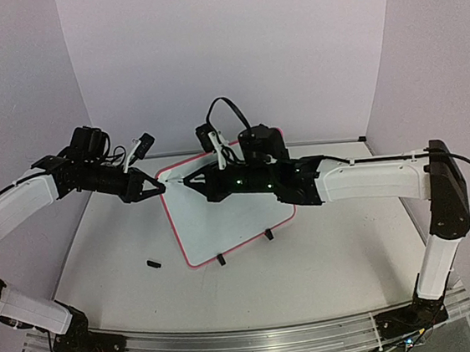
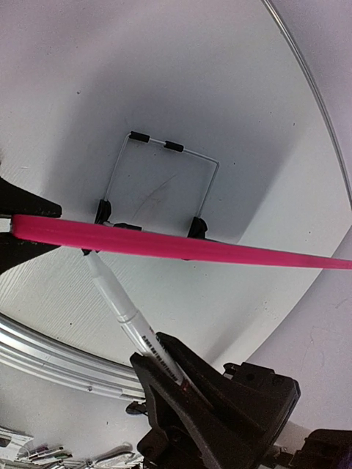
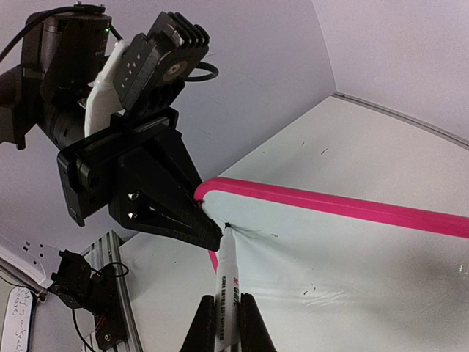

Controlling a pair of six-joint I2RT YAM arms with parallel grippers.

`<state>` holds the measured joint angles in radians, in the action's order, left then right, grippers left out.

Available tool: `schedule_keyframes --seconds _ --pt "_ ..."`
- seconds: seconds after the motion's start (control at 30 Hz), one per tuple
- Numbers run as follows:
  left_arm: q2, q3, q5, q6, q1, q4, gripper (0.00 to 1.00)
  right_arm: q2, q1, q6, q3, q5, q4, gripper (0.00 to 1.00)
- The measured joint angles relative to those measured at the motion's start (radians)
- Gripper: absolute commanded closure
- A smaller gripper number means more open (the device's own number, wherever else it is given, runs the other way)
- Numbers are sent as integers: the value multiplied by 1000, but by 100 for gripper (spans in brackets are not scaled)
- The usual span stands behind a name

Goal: Write a sentence on the whiteboard

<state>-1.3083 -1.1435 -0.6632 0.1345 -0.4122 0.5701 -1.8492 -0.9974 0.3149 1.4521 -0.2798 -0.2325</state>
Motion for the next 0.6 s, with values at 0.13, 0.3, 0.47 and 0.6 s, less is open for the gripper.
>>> schedule_keyframes --seconds 0.13,0.3,0.47,0.6 --pt "0 0 0 -1 1 0 100 -2 -3 2 14 20 27 100" --pt "0 0 1 -2 1 0 100 -2 -6 7 14 32 39 100" --pt "0 1 1 -3 1 0 100 -2 -7 15 10 32 52 100" --pt "0 1 2 -3 1 0 100 -2 -8 28 -10 28 56 100"
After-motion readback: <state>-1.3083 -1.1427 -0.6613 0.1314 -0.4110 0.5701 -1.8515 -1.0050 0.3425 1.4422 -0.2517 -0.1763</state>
